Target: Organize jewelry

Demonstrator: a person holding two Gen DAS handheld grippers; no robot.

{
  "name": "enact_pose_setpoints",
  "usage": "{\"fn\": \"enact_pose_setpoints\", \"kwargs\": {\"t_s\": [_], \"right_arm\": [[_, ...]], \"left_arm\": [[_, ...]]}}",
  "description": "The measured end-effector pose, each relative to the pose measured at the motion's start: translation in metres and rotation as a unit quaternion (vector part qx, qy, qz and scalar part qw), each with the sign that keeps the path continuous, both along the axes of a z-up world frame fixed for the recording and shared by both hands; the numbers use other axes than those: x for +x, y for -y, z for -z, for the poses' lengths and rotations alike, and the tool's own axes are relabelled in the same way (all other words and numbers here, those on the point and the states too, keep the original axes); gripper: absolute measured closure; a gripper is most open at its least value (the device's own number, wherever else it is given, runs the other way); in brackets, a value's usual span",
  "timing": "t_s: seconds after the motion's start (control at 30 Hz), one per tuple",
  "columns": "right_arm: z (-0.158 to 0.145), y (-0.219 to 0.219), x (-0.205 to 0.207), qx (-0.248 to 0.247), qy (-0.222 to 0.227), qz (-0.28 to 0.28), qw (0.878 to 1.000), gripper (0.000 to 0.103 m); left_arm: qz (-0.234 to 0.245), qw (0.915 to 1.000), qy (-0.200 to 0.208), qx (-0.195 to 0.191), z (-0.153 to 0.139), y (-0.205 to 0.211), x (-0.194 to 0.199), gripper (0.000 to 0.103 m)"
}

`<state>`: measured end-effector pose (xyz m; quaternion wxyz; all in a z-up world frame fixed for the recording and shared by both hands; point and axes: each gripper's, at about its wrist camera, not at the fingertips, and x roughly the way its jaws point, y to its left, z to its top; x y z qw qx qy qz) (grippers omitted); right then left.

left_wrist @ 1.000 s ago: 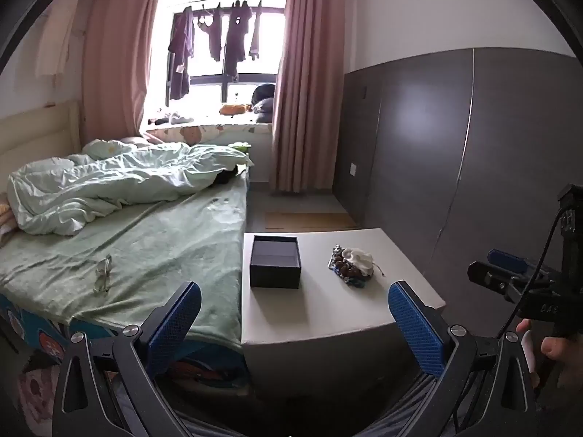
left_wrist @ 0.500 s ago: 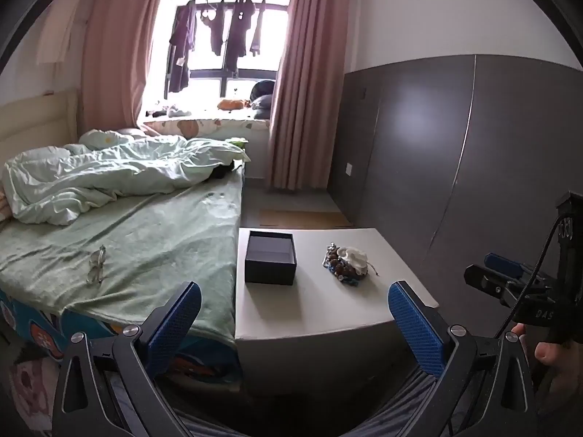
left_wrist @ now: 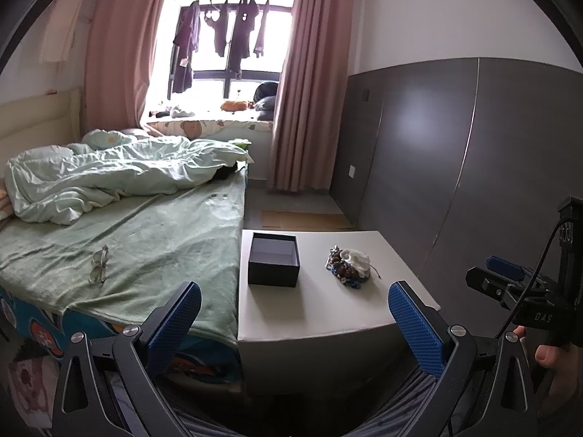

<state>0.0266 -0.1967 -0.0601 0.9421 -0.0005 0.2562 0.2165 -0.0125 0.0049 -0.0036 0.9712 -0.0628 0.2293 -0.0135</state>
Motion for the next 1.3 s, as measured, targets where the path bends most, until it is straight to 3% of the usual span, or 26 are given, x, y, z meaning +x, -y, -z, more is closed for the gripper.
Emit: {"fn": "enact_pose_setpoints", "kwargs": {"t_s": [1.3], "right_arm": [[0.0004,-0.0009,-0.0014,-0.005,-0.002,0.008,1.000,0.000]], "left_arm": [[0.001,0.9998,0.006,-0.018,0.0021,-0.0040,-0.0008,0.000]]}}
